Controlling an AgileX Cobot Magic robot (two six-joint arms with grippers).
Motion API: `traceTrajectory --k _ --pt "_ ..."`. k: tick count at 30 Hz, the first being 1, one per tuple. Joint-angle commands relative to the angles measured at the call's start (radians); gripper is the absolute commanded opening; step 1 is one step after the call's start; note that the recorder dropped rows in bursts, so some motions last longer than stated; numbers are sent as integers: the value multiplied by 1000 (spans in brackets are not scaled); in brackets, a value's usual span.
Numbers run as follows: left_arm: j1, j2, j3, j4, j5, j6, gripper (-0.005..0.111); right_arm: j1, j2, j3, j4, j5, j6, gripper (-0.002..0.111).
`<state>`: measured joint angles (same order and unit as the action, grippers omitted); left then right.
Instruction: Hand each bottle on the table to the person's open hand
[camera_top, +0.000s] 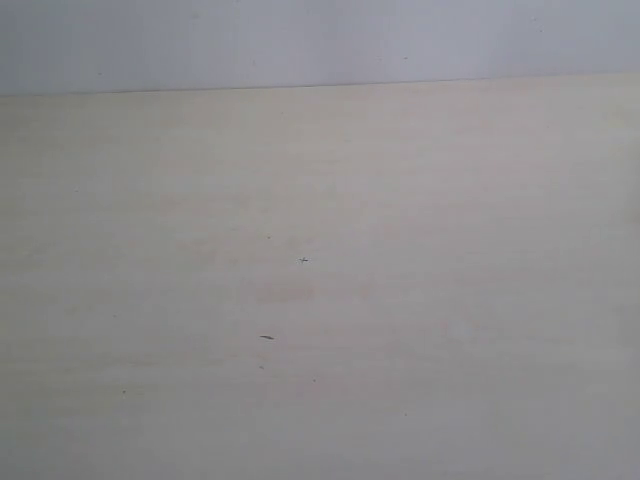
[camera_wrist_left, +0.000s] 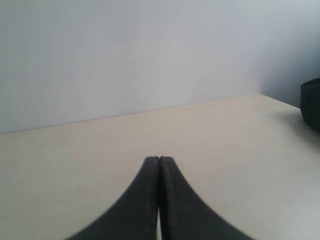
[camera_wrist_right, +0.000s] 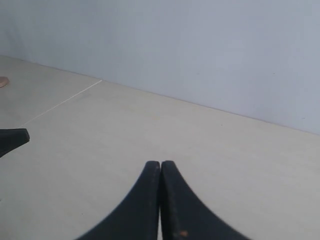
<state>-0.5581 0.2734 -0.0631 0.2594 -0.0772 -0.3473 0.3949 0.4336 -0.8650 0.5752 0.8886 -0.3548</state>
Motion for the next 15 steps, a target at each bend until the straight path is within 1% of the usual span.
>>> traceTrajectory --k 1,5,8,11,15 --pt "3 -6 5 0 -8 3 0 1 -3 0 3 -1 -10 0" --pt "3 -6 5 0 -8 3 0 1 -13 2 -38 -19 -119 0" --pt "3 -6 5 0 -8 3 0 -1 -49 35 -75 -46 -159 0" --pt "3 -6 5 0 -8 3 0 -18 -118 115 -88 -161 -165 0" --pt "3 -6 5 0 -8 3 0 -73 -214 266 -88 -382 -179 0"
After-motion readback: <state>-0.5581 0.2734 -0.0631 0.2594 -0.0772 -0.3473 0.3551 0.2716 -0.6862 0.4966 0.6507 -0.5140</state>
